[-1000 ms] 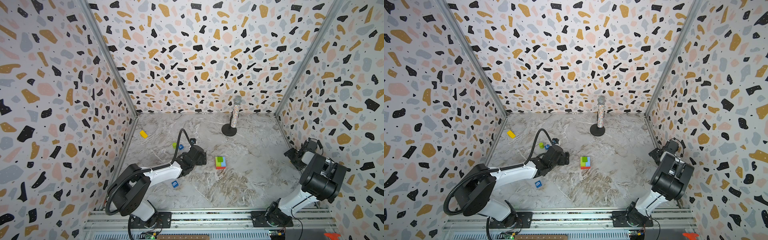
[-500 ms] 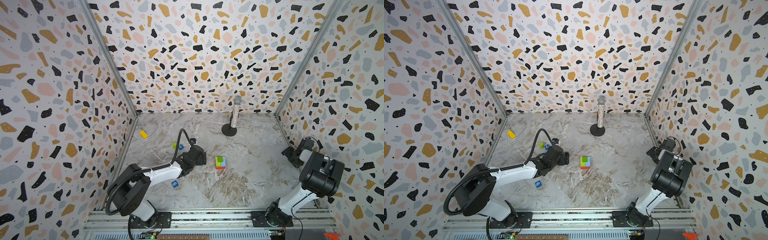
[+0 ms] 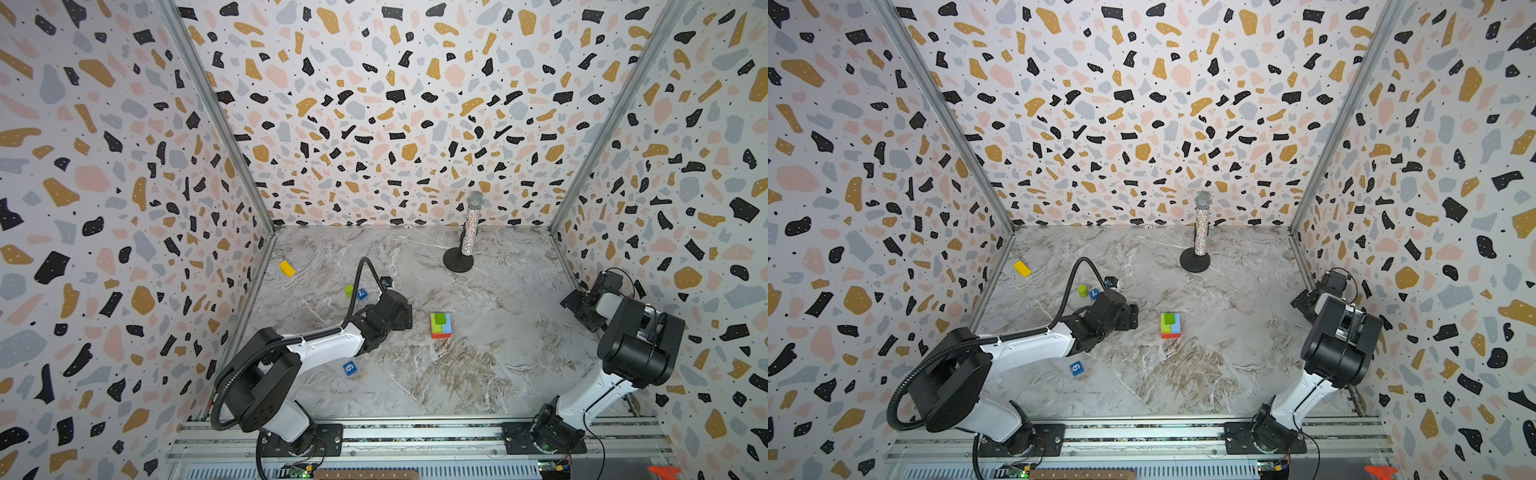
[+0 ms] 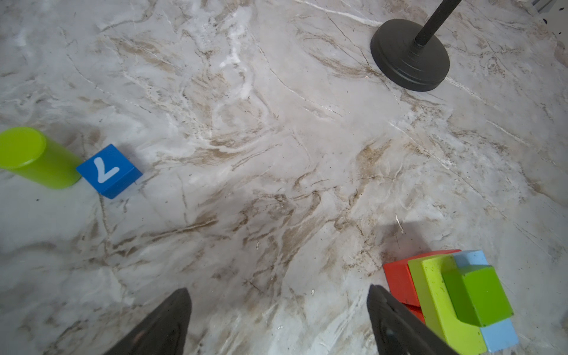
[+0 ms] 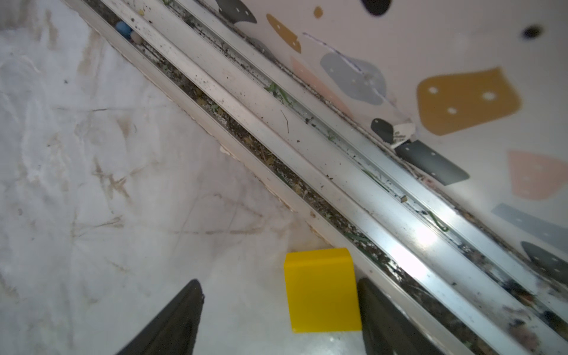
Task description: Build the wood block tower
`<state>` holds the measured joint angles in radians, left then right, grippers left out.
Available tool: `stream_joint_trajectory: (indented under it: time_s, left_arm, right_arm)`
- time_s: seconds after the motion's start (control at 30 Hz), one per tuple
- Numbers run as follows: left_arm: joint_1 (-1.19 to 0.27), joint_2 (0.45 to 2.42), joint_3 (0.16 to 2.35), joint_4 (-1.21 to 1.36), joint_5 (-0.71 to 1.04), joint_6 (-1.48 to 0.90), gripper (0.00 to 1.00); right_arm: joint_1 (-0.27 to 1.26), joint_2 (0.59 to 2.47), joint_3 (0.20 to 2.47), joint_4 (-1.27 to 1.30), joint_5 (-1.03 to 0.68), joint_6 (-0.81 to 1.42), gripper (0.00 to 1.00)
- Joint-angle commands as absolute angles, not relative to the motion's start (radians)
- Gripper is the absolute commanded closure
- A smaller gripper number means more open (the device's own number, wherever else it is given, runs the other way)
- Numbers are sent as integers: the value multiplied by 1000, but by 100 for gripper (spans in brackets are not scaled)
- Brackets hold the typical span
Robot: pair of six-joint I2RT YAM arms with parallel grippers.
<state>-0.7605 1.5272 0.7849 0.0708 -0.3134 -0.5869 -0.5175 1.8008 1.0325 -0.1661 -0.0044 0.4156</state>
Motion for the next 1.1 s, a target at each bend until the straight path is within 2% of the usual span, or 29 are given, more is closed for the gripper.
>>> stream_joint_trajectory:
  time_s: [0.0, 0.33, 0.6, 0.83, 1.07]
  left_arm:
    - [-765, 1528, 773, 102, -313, -584, 10]
    - [-765, 1533, 773, 104, -314, -586, 11]
    - [-765, 1537, 776, 103, -313, -586, 11]
    - [-765, 1534, 775, 101, -314, -586, 11]
    - [-765, 1510, 774, 80, -351, -580, 8]
  right_arm:
    - [-511, 1814, 1066, -224, 25, 406, 22]
    - [-499, 1837, 1075, -226, 37, 394, 40]
    - [-494, 1847, 1073, -228, 50, 392, 58]
    - [-469, 1842, 1068, -233, 69, 384, 65]
    - [-344, 1787, 1073, -254, 115, 362, 69]
